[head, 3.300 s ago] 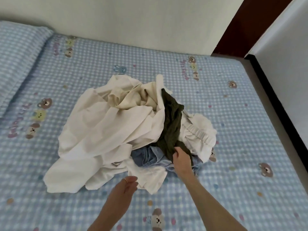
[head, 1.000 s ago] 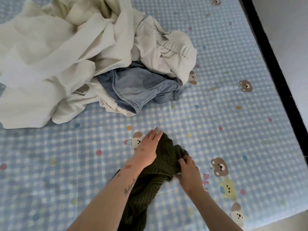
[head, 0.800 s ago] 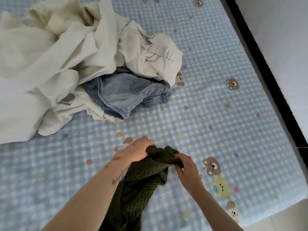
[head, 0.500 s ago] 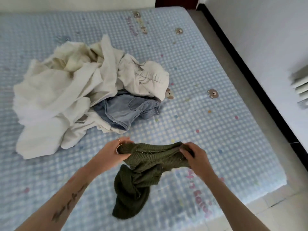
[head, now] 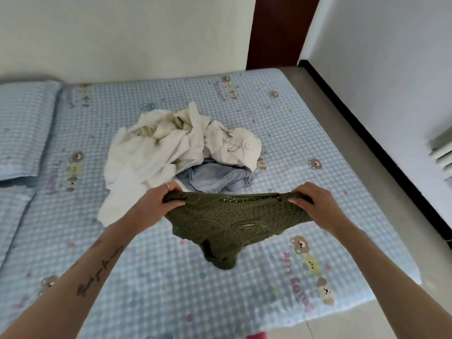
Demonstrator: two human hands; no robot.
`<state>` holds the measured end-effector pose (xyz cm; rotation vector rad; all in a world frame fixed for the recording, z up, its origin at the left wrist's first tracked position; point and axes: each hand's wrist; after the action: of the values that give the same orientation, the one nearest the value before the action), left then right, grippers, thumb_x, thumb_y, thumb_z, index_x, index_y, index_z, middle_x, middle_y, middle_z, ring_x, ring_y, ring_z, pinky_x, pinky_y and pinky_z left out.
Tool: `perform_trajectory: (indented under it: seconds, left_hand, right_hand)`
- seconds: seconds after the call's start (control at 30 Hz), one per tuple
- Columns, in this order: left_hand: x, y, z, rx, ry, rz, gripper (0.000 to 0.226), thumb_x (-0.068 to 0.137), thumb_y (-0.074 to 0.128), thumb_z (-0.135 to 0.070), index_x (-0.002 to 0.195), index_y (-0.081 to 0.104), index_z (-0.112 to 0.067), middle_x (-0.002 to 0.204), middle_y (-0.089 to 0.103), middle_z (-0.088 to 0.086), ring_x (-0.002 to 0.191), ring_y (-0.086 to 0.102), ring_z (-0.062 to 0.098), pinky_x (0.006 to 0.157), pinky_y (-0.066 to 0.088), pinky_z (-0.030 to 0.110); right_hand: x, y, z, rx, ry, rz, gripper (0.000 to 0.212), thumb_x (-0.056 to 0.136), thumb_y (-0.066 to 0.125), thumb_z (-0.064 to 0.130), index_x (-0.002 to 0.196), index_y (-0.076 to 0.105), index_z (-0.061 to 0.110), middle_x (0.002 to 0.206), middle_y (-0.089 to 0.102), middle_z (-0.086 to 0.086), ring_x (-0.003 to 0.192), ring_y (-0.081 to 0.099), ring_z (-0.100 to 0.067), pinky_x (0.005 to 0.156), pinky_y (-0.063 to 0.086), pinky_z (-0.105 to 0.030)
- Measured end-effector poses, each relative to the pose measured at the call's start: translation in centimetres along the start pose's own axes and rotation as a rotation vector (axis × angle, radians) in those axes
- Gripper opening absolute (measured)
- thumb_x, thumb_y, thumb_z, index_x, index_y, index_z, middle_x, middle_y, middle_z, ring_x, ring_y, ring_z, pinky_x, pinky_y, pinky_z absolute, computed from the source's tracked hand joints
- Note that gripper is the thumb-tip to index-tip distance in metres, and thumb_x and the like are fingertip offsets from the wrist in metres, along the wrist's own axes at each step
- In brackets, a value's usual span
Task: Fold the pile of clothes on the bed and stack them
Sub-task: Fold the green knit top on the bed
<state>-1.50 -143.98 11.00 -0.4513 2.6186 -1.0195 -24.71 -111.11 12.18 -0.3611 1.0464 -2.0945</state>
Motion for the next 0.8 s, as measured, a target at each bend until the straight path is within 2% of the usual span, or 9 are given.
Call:
perform_trajectory:
  seconds: [0.13,0.23,0.33,0.4,0.47,0.57,0.67,0.8]
  left_hand:
    - [-2.3,-1.8,-2.9,0.009,0.036,-0.074,0.017,0.092,0.058,-0.020,0.094,0.062,-0.036,0.086,0.066,-0.015,0.083,0.058,-0.004,0.069,0.042,0.010]
    - [-4.2,-2.0,-5.1,-0.013,0.018,-0.151,0.020,0.094,0.053,-0.018,0.096,0.063,-0.035,0.091,0.066,-0.016,0.088,0.058,-0.004,0.077,0.045,0.016]
    - [-6.0,-1.8,-7.3,-0.030,-0.005,-0.250,0.020,0.093,0.056,-0.018,0.090,0.061,-0.037,0.087,0.066,-0.013,0.084,0.058,-0.003,0.074,0.045,0.014]
    - [-7.3,-1.5,-8.7,-0.052,-0.019,-0.291,0.021,0.092,0.058,-0.018,0.088,0.062,-0.037,0.083,0.067,-0.011,0.081,0.059,-0.002,0.069,0.043,0.010]
    - [-8.9,-1.0,-9.6,-0.076,-0.037,-0.283,0.020,0.092,0.059,-0.018,0.086,0.064,-0.037,0.081,0.069,-0.008,0.078,0.061,0.002,0.067,0.045,0.014]
    - [-11.9,0.7,-10.1,-0.114,-0.074,-0.231,0.022,0.091,0.060,-0.017,0.084,0.066,-0.036,0.078,0.068,-0.002,0.074,0.060,0.011,0.064,0.042,0.017]
    - [-14.6,2.4,-10.6,-0.126,-0.120,-0.148,0.022,0.092,0.058,-0.018,0.085,0.066,-0.038,0.076,0.065,-0.003,0.067,0.056,0.007,0.057,0.037,0.012]
    - [-16.1,3.0,-11.4,-0.187,-0.164,-0.125,0.021,0.092,0.058,-0.017,0.084,0.068,-0.033,0.079,0.067,-0.005,0.068,0.058,0.004,0.060,0.039,0.011]
  right_hand:
    - [-0.3,-4.1,1.1,0.026,-0.054,-0.010,0.007,0.089,0.064,0.028,0.083,0.065,0.024,0.076,0.065,0.007,0.073,0.058,-0.002,0.062,0.042,-0.014]
    - [-0.9,-6.6,1.5,0.029,-0.125,0.004,0.005,0.089,0.063,0.031,0.085,0.065,0.028,0.075,0.065,0.010,0.074,0.059,0.000,0.061,0.044,-0.014]
    - [-1.3,-8.8,1.9,0.020,-0.189,0.003,0.003,0.089,0.062,0.032,0.086,0.064,0.033,0.076,0.066,0.015,0.075,0.061,0.001,0.067,0.045,-0.016]
    - [-2.0,-10.2,2.1,0.012,-0.226,0.002,0.008,0.088,0.062,0.034,0.083,0.060,0.040,0.077,0.065,0.020,0.076,0.061,0.002,0.064,0.044,-0.012]
    - [-2.9,-11.0,2.0,-0.004,-0.249,0.027,0.009,0.087,0.061,0.036,0.081,0.059,0.042,0.078,0.064,0.021,0.075,0.061,0.001,0.062,0.044,-0.009]
    - [-4.9,-11.3,0.9,-0.031,-0.253,0.108,0.006,0.087,0.063,0.035,0.082,0.062,0.036,0.074,0.064,0.014,0.069,0.060,-0.005,0.064,0.041,-0.016]
    - [-6.7,-11.1,-0.3,-0.044,-0.249,0.200,0.011,0.089,0.063,0.029,0.080,0.064,0.035,0.073,0.065,0.010,0.066,0.059,-0.007,0.059,0.041,-0.018]
    - [-7.5,-11.3,-0.1,-0.022,-0.232,0.297,0.012,0.089,0.064,0.029,0.078,0.065,0.034,0.073,0.066,0.010,0.069,0.060,-0.006,0.060,0.042,-0.017]
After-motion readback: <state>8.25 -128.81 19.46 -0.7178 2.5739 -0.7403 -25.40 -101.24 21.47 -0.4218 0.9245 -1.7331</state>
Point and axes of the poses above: each hand's wrist, its own x-axis towards the middle knuckle, its own y-axis out of the palm, z = x × y
